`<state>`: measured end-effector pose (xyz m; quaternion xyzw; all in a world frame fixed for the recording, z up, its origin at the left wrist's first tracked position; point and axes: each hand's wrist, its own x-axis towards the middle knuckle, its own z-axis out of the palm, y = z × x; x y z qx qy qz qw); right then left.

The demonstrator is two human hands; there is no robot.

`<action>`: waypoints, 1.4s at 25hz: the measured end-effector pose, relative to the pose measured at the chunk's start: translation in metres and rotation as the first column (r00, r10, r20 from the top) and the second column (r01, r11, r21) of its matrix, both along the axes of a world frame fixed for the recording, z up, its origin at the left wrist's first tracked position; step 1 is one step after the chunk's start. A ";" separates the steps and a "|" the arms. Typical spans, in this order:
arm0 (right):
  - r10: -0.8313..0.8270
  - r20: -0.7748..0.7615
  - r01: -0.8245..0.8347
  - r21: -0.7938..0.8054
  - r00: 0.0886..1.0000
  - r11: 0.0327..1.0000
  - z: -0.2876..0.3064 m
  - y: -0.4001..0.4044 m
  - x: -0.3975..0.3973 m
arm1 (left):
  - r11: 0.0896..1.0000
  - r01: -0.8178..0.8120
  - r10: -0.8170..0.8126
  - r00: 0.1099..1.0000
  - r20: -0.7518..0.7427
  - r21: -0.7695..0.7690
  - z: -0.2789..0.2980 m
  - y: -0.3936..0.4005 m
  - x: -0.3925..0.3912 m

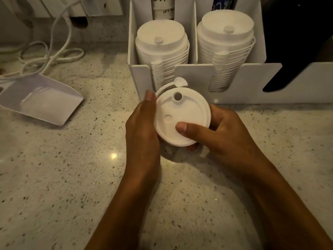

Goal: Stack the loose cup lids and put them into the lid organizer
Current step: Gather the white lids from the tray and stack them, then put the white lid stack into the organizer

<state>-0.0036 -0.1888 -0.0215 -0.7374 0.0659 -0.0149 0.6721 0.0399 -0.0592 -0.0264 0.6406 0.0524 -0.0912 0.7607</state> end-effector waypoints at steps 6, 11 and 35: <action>-0.194 0.010 0.190 0.144 0.981 0.971 0.002 -0.007 0.002 | 0.947 0.299 -0.291 0.953 0.087 -0.113 -0.006 0.018 0.006; -0.131 0.011 0.129 0.109 0.991 0.986 -0.001 -0.010 0.004 | 0.940 0.243 -0.226 0.970 0.094 -0.240 -0.008 0.012 0.005; -0.162 0.190 0.186 -0.120 0.968 0.975 0.002 -0.013 0.001 | 0.957 0.202 -0.222 0.972 -0.077 -0.210 0.003 0.018 0.014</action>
